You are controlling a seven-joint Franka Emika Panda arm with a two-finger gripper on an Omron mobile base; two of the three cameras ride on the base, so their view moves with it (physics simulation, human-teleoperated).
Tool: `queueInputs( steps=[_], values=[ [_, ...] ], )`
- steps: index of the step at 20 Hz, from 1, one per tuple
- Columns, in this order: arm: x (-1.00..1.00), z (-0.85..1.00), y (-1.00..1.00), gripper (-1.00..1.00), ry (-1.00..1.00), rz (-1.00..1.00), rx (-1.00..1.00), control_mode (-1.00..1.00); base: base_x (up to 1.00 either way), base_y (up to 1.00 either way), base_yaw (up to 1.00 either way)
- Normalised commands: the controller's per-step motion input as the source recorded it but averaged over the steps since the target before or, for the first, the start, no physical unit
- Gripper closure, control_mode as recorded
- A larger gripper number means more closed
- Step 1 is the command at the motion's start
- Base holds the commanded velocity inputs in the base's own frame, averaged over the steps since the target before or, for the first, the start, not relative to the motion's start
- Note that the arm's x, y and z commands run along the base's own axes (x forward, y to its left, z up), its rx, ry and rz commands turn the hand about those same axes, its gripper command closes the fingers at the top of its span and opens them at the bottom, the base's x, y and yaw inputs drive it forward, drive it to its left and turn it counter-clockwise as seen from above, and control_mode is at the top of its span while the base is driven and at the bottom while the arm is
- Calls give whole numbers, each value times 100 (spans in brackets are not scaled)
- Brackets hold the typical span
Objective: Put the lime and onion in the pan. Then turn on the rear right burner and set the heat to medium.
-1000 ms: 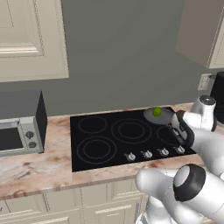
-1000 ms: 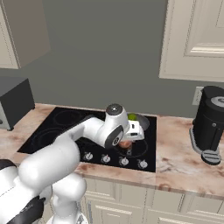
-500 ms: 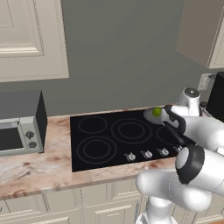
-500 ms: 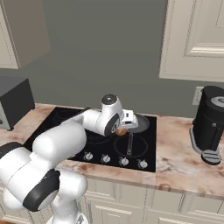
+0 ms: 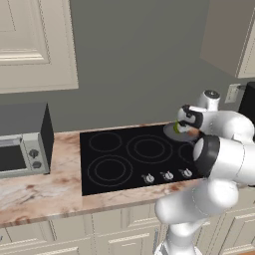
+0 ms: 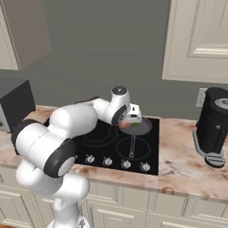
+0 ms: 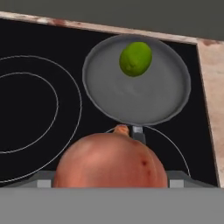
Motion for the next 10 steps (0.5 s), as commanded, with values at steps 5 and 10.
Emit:
queueInputs(
  steps=[5, 10],
  values=[
    [43, 8, 2, 100, 32, 0, -3, -100, 0, 0, 0],
    [11, -21, 0, 100, 10, 0, -2, -100, 0, 0, 0]
  ],
)
